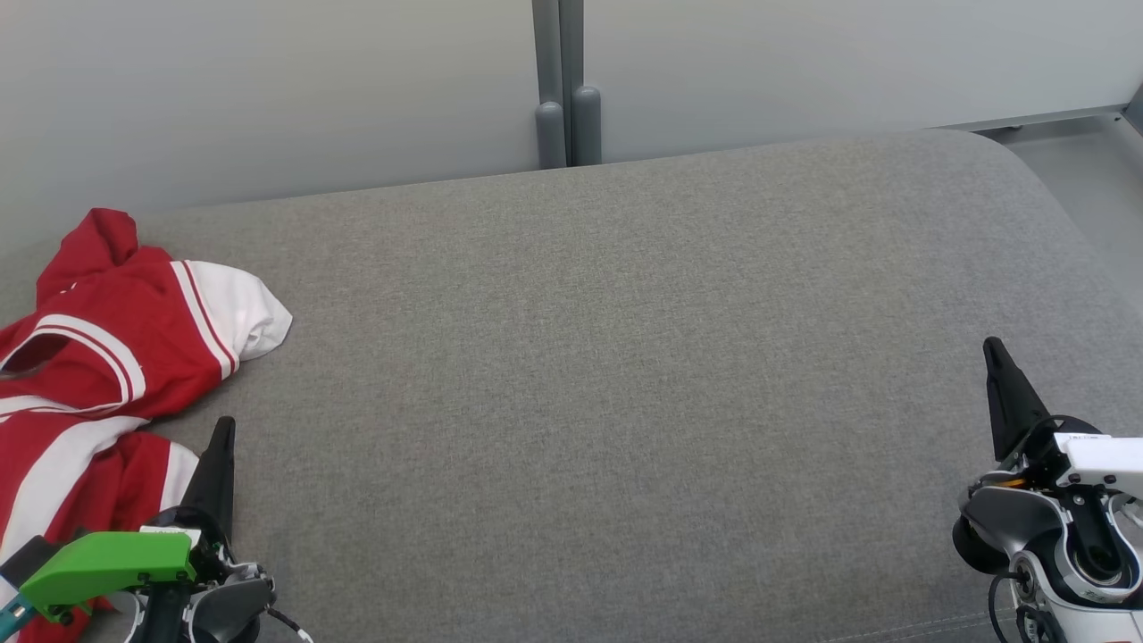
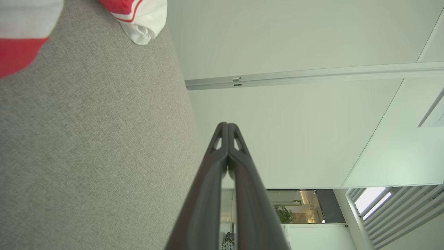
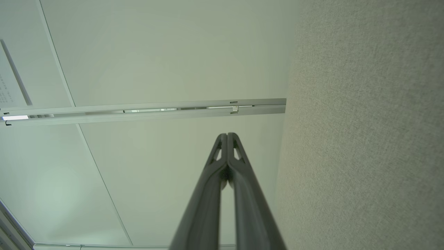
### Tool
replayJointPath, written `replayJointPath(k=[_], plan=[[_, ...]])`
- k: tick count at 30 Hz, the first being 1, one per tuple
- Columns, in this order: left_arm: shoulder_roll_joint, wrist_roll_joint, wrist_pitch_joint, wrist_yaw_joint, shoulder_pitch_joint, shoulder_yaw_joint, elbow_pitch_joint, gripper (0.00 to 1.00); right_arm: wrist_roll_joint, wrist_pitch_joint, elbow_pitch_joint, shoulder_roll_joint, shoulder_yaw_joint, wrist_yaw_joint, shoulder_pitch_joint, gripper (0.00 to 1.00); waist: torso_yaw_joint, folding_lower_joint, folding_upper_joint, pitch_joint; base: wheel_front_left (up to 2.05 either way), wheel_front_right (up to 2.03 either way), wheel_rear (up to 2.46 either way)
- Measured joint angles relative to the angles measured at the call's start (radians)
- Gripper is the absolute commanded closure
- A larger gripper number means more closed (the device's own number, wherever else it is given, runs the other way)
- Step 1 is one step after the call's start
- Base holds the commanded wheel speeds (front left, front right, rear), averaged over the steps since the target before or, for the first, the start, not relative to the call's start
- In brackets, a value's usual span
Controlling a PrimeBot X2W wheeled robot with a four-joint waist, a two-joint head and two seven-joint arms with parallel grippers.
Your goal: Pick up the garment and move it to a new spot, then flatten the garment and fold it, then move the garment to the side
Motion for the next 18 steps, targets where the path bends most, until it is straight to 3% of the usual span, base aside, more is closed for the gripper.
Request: replayJointPath(k=[7, 8, 18], plan=[[0.000, 0.000, 0.000, 0.000, 0.000, 0.000, 0.000, 1.00, 0.000, 0.000, 0.000, 0.001, 0.000, 0.000, 0.000, 1.00, 0.000, 0.0000, 0.0000, 0.000, 0.00, 0.00, 0.00], [-0.002, 0.000, 0.000, 0.001, 0.002, -0.002, 0.007, 0.00, 0.000, 0.000, 0.005, 0.003, 0.001, -0.001, 0.003, 0.00, 0.000, 0.0000, 0.0000, 0.000, 0.00, 0.00, 0.00], [-0.035, 0.000, -0.006, 0.002, 0.053, -0.021, 0.060, 0.00, -0.003, -0.008, 0.058, 0.035, 0.012, -0.001, 0.064, 0.00, 0.000, 0.0000, 0.0000, 0.000, 0.00, 0.00, 0.00]])
